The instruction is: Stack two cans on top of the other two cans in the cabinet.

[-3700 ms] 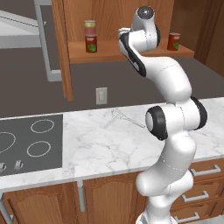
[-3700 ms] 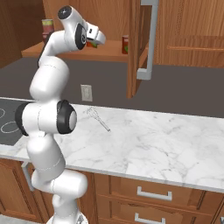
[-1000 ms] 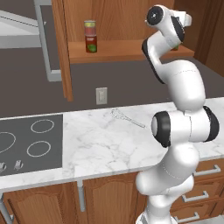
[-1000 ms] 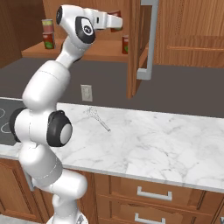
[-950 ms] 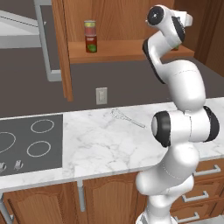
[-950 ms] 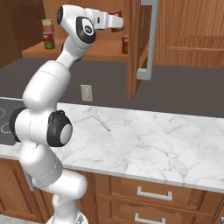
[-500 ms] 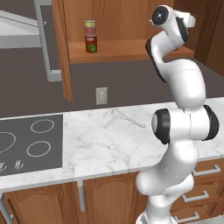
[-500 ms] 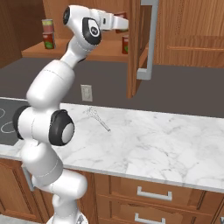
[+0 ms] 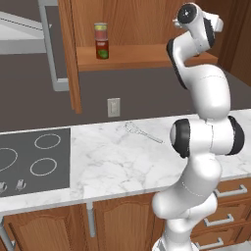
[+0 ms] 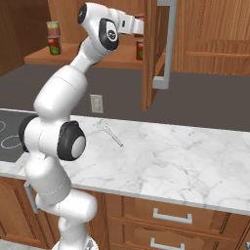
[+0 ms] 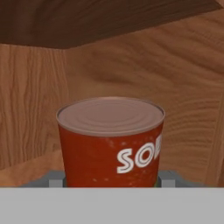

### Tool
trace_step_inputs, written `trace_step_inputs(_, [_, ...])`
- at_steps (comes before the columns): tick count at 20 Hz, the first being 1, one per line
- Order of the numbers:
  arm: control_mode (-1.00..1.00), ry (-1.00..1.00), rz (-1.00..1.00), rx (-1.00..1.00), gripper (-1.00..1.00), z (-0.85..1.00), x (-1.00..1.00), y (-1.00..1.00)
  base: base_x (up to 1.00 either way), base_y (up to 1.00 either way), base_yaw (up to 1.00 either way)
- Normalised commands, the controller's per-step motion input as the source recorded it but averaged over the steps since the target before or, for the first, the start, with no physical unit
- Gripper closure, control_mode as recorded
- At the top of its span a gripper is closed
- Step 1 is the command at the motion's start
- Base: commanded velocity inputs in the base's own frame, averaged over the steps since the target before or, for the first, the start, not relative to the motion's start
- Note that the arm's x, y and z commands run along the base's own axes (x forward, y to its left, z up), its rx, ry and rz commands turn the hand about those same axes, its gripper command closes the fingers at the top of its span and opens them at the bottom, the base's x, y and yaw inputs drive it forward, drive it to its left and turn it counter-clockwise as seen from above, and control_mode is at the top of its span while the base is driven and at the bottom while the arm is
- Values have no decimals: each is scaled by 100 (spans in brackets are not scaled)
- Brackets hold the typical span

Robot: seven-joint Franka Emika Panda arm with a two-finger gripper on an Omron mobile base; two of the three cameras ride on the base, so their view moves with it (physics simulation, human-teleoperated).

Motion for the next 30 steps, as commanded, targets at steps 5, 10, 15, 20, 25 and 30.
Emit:
trace_step_inputs(5, [-100, 0, 0, 5, 100, 0, 5, -9, 0, 0, 0])
trace_step_inputs(10, [-100, 0, 0, 5, 100, 0, 6, -3, 0, 0, 0])
trace_step_inputs(15, [-100, 0, 0, 5, 100, -1, 13, -1, 0, 0, 0])
trace_step_inputs(20, [-100, 0, 0, 1, 100, -6, 14, 0, 0, 0, 0])
trace_step_inputs(25, [-100, 0, 0, 0, 100, -9, 12, 0, 0, 0, 0])
trace_step_inputs(30, [-100, 0, 0, 0, 100, -10, 13, 0, 0, 0, 0])
